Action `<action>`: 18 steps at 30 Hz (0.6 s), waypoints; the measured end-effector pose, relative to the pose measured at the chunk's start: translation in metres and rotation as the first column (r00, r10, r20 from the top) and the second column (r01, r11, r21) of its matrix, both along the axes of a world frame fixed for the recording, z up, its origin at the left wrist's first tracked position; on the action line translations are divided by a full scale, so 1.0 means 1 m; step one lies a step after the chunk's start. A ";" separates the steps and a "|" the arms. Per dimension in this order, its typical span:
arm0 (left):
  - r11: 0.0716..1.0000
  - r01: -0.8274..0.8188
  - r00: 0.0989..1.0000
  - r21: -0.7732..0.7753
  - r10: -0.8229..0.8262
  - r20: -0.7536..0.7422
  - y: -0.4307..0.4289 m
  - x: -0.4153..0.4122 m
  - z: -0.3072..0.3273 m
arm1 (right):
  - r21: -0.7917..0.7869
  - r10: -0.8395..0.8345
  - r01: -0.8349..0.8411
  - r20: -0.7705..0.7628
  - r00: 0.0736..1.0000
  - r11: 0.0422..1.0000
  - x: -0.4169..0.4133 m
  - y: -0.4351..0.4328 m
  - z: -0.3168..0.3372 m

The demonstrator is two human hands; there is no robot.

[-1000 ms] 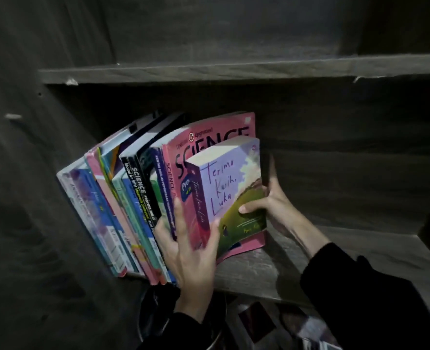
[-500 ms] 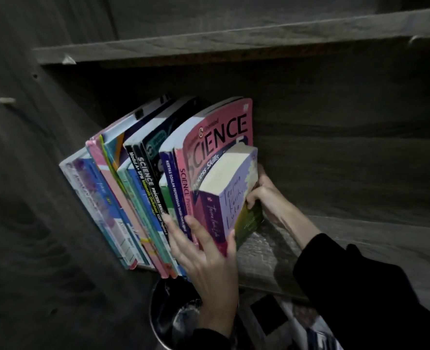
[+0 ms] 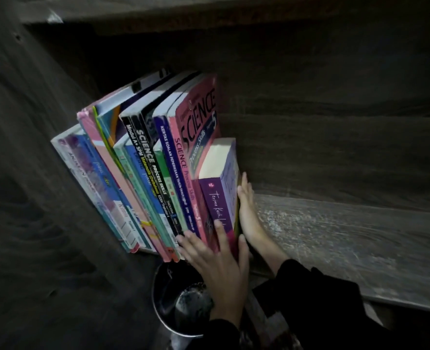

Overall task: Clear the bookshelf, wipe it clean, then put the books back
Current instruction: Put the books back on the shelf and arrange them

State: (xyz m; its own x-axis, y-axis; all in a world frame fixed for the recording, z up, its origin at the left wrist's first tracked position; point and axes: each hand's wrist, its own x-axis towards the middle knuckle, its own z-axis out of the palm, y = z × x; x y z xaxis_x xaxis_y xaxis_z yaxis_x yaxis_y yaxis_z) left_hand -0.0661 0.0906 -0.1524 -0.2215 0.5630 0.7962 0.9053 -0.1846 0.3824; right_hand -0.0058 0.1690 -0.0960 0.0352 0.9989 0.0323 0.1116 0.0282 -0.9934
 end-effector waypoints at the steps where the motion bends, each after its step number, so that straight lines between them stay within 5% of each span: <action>1: 1.000 -0.004 1.000 -0.001 0.004 0.004 0.002 0.001 -0.001 | -0.005 0.007 -0.007 0.018 1.000 1.000 0.000 0.004 0.000; 11: 0.995 -0.045 0.999 -0.084 0.047 0.018 -0.003 0.000 -0.002 | -0.100 0.120 -0.107 0.138 0.983 0.989 0.016 -0.006 -0.005; 18: 0.990 0.054 0.999 -0.132 -0.053 0.013 -0.029 -0.006 0.012 | -0.071 0.025 -0.019 0.094 0.995 0.997 0.029 -0.035 0.002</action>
